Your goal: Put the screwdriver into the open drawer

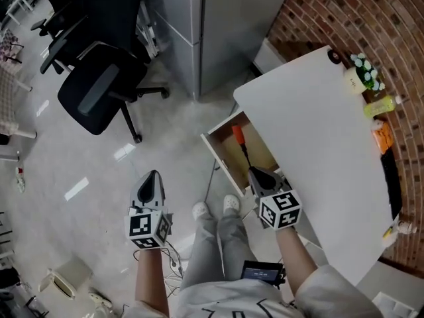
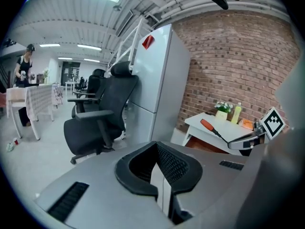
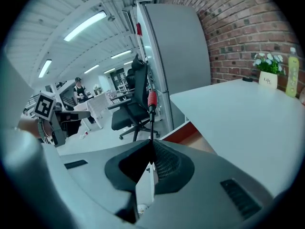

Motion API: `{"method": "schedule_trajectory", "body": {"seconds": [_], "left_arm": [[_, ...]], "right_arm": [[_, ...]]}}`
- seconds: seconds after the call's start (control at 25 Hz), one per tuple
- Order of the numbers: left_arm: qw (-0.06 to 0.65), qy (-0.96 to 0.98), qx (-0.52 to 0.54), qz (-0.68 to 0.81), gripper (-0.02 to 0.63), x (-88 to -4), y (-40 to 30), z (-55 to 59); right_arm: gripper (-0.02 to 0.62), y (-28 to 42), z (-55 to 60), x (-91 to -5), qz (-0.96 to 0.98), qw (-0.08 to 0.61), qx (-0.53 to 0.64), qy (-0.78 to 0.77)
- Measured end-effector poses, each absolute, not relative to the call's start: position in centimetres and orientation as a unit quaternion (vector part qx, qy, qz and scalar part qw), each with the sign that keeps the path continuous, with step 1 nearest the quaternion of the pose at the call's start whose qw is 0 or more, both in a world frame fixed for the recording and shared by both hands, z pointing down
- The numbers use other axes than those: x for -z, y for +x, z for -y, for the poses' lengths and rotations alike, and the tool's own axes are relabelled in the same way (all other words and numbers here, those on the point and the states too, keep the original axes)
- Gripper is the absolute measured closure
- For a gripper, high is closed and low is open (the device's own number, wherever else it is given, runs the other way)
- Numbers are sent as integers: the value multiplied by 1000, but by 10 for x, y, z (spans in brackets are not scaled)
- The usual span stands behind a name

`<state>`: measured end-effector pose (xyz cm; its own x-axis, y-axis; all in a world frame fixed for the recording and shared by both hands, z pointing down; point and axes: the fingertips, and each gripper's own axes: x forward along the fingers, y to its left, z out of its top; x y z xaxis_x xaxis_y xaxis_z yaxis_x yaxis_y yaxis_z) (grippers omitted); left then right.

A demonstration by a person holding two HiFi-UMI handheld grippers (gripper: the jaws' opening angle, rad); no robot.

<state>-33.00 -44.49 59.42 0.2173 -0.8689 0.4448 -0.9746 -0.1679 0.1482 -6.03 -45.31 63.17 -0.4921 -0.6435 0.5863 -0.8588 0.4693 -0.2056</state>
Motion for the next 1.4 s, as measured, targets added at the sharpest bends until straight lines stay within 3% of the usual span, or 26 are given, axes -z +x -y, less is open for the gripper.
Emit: {"method": "schedule_trajectory", "body": {"seconds": [0.6,1.4], "left_arm": [[241,745,-142,606,595,-710,-304,442],[265,735,-160,603,595,-739,-297,469]], "right_arm": [[569,-44,480,-763,799,273,-285,454],[569,-36,529,-851,711,394,-332,479]]}}
